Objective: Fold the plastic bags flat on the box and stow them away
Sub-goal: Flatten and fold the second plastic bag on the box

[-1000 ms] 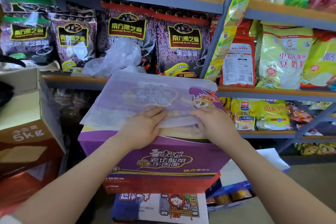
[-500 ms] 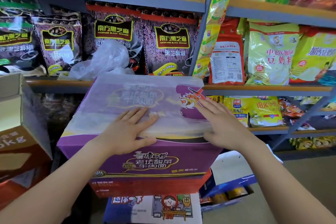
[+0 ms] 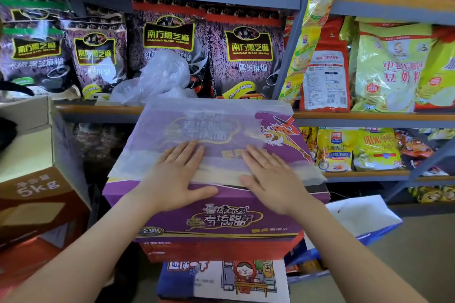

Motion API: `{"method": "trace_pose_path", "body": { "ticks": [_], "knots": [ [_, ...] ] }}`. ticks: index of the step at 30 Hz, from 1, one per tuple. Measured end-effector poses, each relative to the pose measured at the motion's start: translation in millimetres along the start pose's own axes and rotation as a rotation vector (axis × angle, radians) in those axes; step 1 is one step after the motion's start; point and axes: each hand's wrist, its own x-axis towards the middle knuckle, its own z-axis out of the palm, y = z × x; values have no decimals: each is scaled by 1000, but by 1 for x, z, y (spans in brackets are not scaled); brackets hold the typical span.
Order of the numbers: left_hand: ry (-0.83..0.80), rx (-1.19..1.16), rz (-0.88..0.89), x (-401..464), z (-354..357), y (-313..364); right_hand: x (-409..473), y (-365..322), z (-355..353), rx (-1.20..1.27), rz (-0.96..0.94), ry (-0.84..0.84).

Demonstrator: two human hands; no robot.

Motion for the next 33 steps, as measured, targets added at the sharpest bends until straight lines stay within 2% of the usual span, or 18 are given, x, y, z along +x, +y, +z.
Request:
{"method": "trace_pose_path", "body": {
  "ticks": [6, 10, 12, 14, 17, 19, 22, 24, 26, 29, 33],
  "knots": [
    [12, -59, -121, -14, -4, -28, -9, 54, -3, 39, 197, -44],
    [9, -31, -163, -25, -6, -36, -10, 43, -7, 12, 354, -22],
    [-9, -38, -153, -29, -7, -36, -9, 15, -8, -21, 279, 81],
    [11, -57, -127, -33, -5, -34, -6, -21, -16, 25, 78, 151],
    [87, -94, -93, -40, 1, -27, 3, -63, -25, 108, -181, 126],
    [165, -63, -44, -48, 5, -24, 7, -77, -26, 138, -247, 92],
    [154, 20, 38, -58, 8, -27, 5, -75, -18, 56, -258, -29],
    [192, -11, 117, -62, 8, -37, 1, -69, -12, -54, -260, -62],
    [227, -74, 187, -65, 3, -50, -5, -65, -8, -114, -236, -49],
    [288, -179, 223, -71, -5, -66, -16, -60, -10, -69, -178, 15],
    [427, -478, 225, -73, -12, -81, -25, -50, -28, 31, -111, 86]
  ]
}}
